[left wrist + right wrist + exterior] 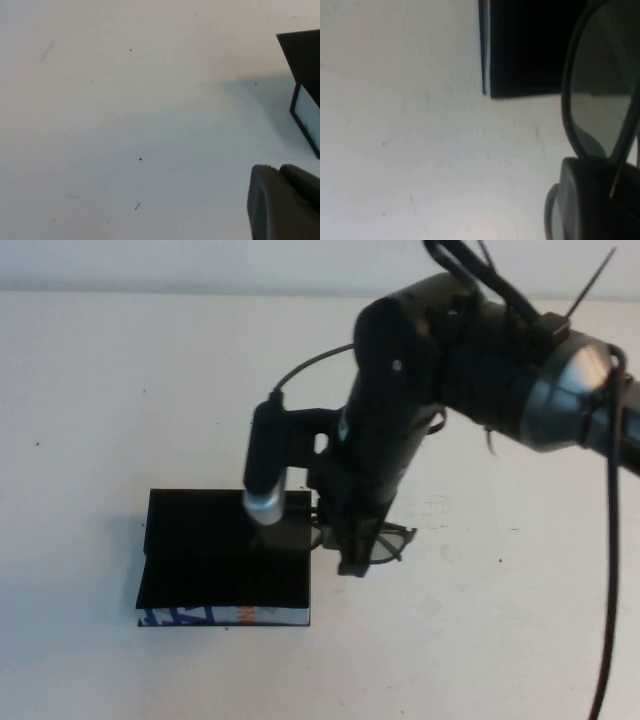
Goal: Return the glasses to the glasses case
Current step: Place the glasses in the glasses case
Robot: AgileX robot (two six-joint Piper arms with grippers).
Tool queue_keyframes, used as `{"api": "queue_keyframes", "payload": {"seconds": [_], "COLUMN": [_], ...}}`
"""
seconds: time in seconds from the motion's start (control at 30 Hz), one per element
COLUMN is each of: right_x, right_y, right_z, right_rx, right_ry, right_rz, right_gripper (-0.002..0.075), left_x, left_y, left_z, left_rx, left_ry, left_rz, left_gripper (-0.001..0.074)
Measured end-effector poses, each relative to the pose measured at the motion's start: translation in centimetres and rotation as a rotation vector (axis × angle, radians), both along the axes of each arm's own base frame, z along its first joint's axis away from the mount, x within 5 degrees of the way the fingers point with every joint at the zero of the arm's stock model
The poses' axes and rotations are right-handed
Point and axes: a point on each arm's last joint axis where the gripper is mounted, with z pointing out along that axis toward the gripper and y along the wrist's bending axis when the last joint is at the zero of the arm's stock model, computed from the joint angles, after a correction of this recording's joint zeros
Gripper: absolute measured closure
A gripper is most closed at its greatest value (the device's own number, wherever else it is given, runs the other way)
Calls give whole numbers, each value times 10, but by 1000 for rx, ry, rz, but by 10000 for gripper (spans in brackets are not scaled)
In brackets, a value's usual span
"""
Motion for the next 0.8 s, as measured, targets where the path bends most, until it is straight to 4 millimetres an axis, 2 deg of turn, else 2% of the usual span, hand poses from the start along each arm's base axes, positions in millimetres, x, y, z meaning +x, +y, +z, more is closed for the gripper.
{"api": "queue_keyframes", "payload": {"seconds": [0.2,0.4,0.57,0.8], "right_x": [-1,-1,-4,-9], "right_y": [54,88,100,105], "right_z": [-15,-30,-39,-40], "right_rx": [19,22,12,4], "right_ry": [-7,-24,-29,-34], "right_rz": [42,71,92,107], "right_gripper": [686,686,686,687], "left_x": [0,0,0,0], "left_y": [0,0,0,0], "left_z": [0,0,0,0], "left_rx": [0,0,0,0], "left_ry": [0,0,0,0], "left_rz": [0,0,0,0], "left_gripper": [738,738,738,738]}}
